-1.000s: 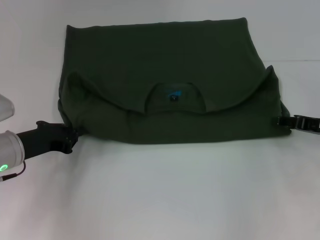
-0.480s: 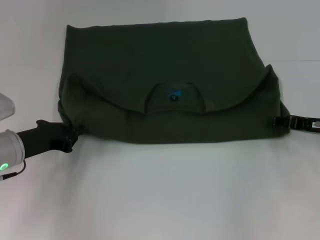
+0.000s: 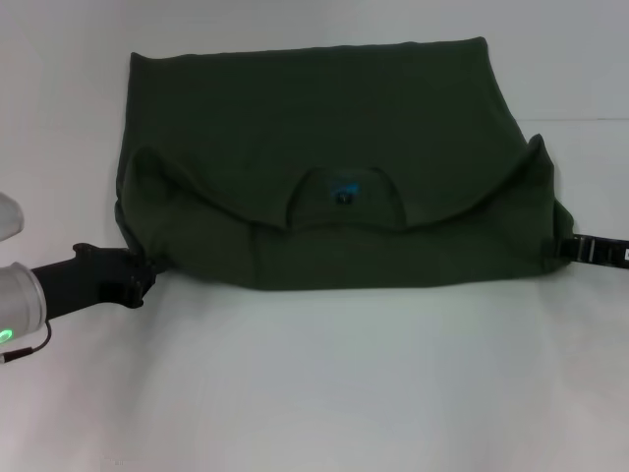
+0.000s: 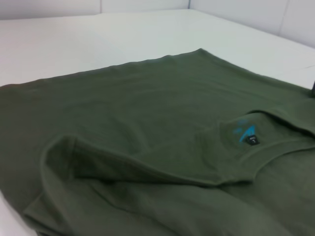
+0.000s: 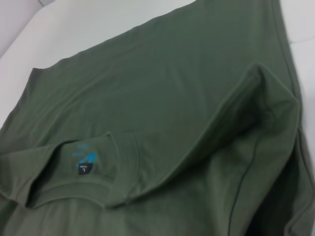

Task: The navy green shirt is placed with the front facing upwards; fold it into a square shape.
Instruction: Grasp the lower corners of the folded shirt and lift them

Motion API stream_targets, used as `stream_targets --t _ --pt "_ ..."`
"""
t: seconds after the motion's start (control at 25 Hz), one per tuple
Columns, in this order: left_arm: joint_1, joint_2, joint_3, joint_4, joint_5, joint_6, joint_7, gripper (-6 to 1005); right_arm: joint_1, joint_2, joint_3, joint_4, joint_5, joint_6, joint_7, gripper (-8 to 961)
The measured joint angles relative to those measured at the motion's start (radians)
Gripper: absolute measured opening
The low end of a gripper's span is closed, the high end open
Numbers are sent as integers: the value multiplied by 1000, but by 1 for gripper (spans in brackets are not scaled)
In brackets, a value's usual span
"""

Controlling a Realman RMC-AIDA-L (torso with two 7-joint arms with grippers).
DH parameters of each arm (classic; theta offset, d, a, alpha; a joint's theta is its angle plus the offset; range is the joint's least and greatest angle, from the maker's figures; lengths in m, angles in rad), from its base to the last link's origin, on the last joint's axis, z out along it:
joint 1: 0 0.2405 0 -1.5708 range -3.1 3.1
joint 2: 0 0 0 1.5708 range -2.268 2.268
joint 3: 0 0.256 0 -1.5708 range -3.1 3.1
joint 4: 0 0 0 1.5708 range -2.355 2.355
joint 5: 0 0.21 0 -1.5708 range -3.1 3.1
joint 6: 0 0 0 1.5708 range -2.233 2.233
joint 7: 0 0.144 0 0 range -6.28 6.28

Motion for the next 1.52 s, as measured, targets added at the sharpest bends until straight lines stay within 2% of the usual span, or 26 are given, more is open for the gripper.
stream_targets --t 0.24,0.64,0.92,1.12,1.4,1.52 --pt "41 1 -4 63 10 107 -20 52 -46 -8 62 -14 34 -123 -93 39" --pt "105 1 -15 141 111 277 -78 50 -172 -25 156 -53 54 -331 -210 40" --pt "124 4 -113 168 161 453 -79 51 -235 -31 247 -65 58 -462 -298 39" --pt "138 5 -163 177 189 564 -79 51 -276 -34 264 -66 59 -540 -346 40" --pt "165 15 -285 182 207 739 -78 51 -347 -24 284 -66 61 -644 -419 39" --pt "174 18 -309 189 211 780 -78 52 -382 -20 298 -65 61 -697 -456 39"
